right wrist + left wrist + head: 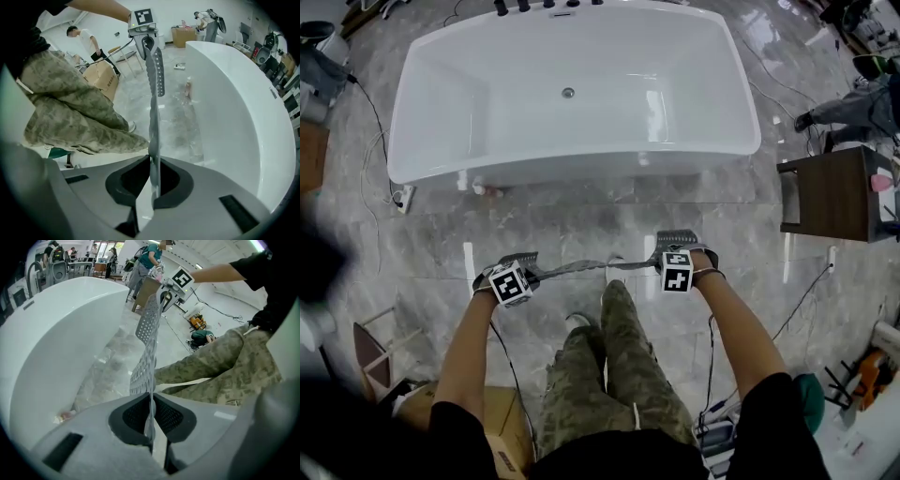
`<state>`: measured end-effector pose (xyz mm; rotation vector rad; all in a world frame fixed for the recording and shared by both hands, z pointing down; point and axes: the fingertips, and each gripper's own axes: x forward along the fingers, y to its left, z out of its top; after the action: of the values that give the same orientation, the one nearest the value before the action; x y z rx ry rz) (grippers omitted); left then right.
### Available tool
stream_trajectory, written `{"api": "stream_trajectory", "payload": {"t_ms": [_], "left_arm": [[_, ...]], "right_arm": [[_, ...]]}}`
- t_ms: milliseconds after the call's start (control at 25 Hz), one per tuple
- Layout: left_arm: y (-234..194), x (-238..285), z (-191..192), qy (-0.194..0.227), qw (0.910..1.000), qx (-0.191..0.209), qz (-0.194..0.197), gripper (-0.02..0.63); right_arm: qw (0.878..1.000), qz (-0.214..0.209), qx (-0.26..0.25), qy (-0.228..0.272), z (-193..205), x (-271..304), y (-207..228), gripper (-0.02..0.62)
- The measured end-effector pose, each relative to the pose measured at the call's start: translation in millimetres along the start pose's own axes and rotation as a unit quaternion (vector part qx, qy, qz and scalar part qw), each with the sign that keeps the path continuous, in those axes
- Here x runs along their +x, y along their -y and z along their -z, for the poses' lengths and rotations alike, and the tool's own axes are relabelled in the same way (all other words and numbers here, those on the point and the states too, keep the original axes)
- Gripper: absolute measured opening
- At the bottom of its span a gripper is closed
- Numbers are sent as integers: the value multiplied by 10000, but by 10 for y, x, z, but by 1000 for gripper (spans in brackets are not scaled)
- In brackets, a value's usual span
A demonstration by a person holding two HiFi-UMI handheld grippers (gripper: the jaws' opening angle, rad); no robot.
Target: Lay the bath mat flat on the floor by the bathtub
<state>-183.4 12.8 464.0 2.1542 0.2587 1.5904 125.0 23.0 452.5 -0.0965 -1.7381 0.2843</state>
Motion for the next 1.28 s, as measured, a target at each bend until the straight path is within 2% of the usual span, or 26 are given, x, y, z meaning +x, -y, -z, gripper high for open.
{"api": "stream_trajectory", "payload": {"t_ms": [320, 560, 800, 1040, 1200, 1280], "left_arm": [[-267, 787, 296, 143, 9999, -55, -67, 28], [-596, 1425, 470, 174, 9997, 147, 71, 28], [-864, 1990, 577, -221, 9984, 222, 474, 28], [-1273, 2422, 573, -271, 9979, 227, 547, 28], [-1472, 2634, 587, -404, 9954, 689, 533, 28], [-1575, 2707, 563, -488, 9943, 776, 548, 29]], "right_arm": [[9999, 108, 51, 22, 124, 873, 160, 23], [9998, 188, 48, 66, 235, 1614, 327, 23], [9995, 8, 305, 21, 416, 2296, 442, 23], [9994, -85, 332, -109, 581, 2802, 610, 23], [9993, -177, 309, -148, 655, 3025, 764, 23], [9990, -266, 325, -159, 700, 3114, 835, 23]]}}
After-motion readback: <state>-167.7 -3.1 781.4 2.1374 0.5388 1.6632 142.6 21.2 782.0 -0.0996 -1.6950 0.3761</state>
